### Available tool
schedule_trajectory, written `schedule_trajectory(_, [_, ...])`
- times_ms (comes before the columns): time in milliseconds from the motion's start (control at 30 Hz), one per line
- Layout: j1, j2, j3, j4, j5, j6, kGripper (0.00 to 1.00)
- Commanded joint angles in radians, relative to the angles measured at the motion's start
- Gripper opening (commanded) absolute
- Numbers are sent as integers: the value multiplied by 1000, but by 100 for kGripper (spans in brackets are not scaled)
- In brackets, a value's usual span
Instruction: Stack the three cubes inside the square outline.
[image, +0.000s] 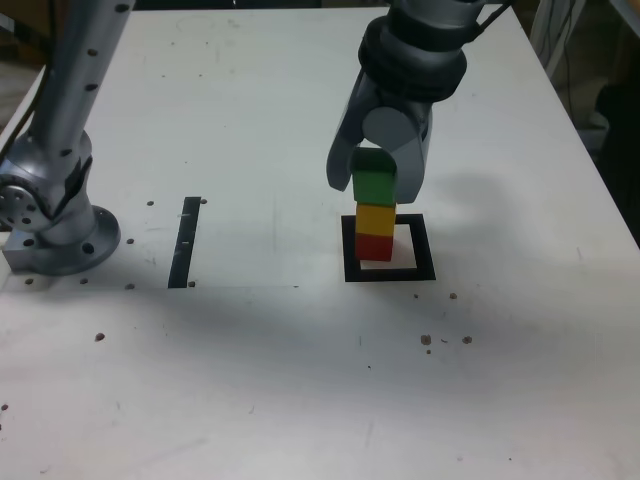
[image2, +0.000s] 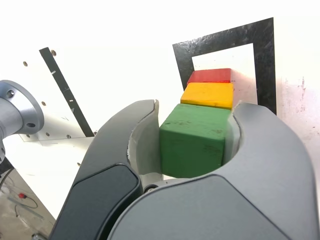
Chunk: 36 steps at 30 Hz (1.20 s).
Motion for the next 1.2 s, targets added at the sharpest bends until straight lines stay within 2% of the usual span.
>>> schedule_trajectory(0, [2,6,0,10,-2,1,79])
schedule_trajectory(100, [2,7,3,10,-3,2,94])
schedule_trajectory(167, [2,7,4,10,-2,3,98])
schedule_trajectory(467, [2,-29,3,13,3,2,99])
schedule_trajectory(533, [0,-76,12,15,5,1,99])
schedule_trajectory(667, [-7,-237,63,16,7,-6,99])
schedule_trajectory(833, [-4,-407,187,16,-3,-10,99])
schedule_trajectory(1033, [5,-515,400,7,-16,-19,99])
schedule_trajectory(1167, [5,-557,585,-44,-12,-44,99])
